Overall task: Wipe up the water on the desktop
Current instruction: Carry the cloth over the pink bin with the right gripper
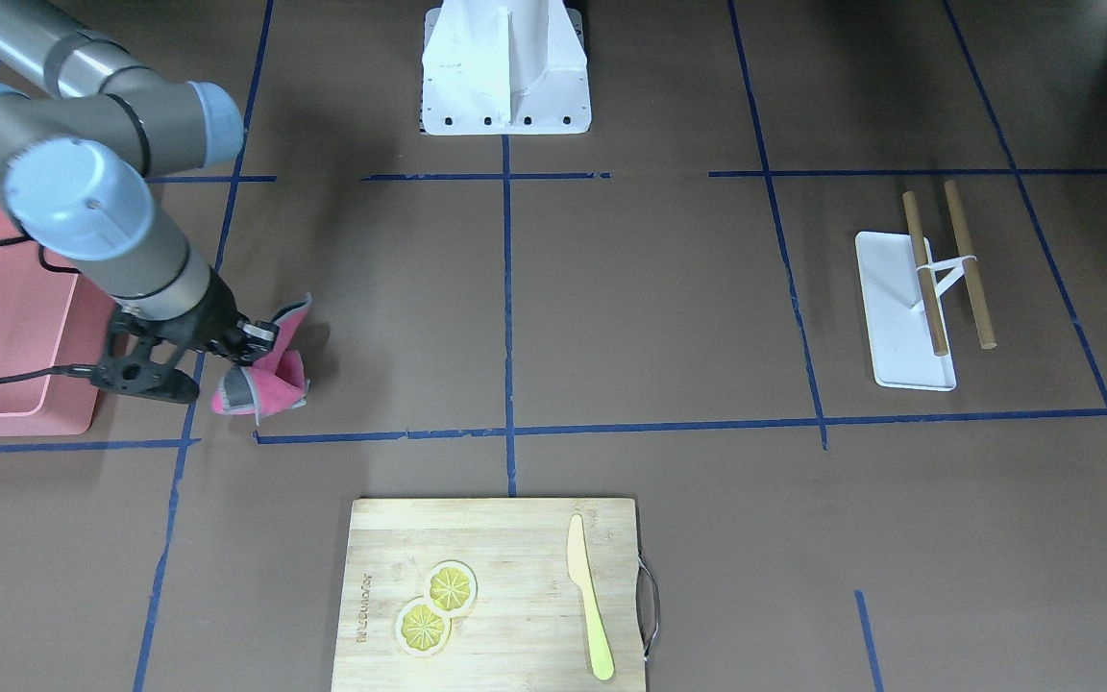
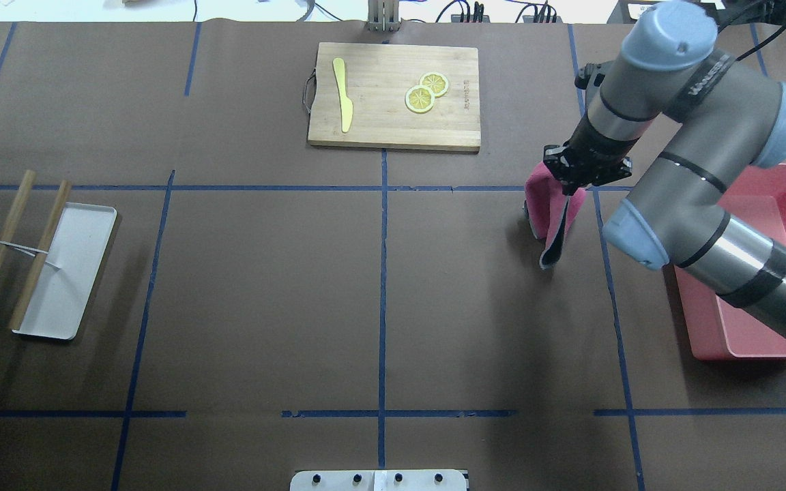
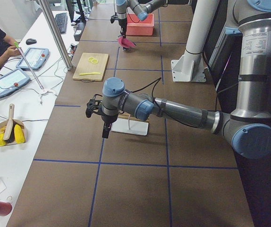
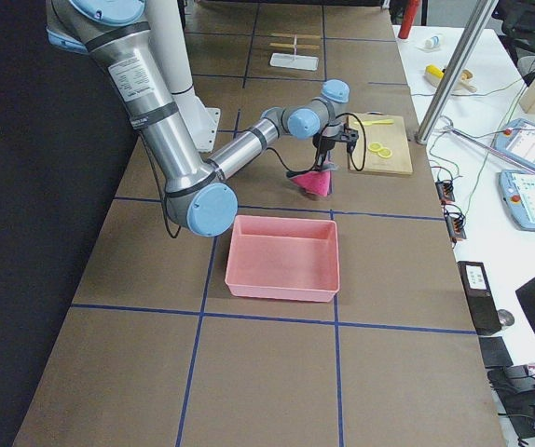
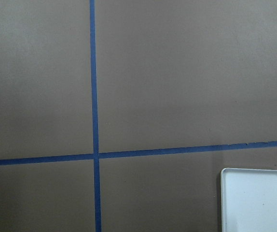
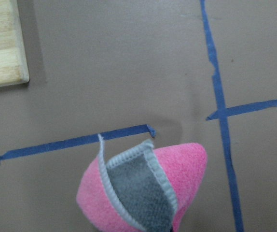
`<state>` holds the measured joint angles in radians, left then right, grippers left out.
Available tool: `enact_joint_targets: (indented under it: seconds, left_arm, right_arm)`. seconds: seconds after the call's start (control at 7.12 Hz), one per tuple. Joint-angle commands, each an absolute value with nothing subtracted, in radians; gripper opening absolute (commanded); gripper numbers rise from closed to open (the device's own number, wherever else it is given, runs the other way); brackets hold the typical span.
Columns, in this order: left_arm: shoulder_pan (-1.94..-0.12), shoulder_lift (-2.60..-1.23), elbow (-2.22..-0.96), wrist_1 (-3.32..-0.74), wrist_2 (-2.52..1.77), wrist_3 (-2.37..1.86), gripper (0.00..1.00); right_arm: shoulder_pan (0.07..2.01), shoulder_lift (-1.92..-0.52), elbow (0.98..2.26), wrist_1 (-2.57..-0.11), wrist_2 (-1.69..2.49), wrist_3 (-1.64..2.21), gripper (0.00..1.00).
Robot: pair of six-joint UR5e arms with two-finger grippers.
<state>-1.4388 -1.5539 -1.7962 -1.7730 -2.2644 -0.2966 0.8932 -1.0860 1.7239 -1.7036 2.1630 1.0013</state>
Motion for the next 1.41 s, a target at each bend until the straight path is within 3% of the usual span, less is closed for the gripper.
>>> enact_joint_targets:
  seconds: [0.0,0.42,0.84,1.26]
  left_arm:
    - [-1.485,-1.568,-1.725,-1.679,-2.264,-0.13,1.0]
    - [-1.485,-1.601,-1.564,-1.647,-2.279,-0.061,1.0]
    - [-1.485,-1.605,-1.554,-1.654,-2.279,-0.048,1.0]
    - [-1.483,-1.601,-1.551,-1.654,-2.279,-0.048,1.0]
  right_arm:
    - [0.978,-1.097,1.938,-2.066,2.166,0.736,0.0]
    - [1.162,-1.161,2.167,-2.349,2.166,0.49,0.0]
    - [1.285,-1.245,2.152,-2.431,2.158,0.145,0.0]
    - [1.295,-1.37,2.097,-2.332,2.138,0.074,0.03]
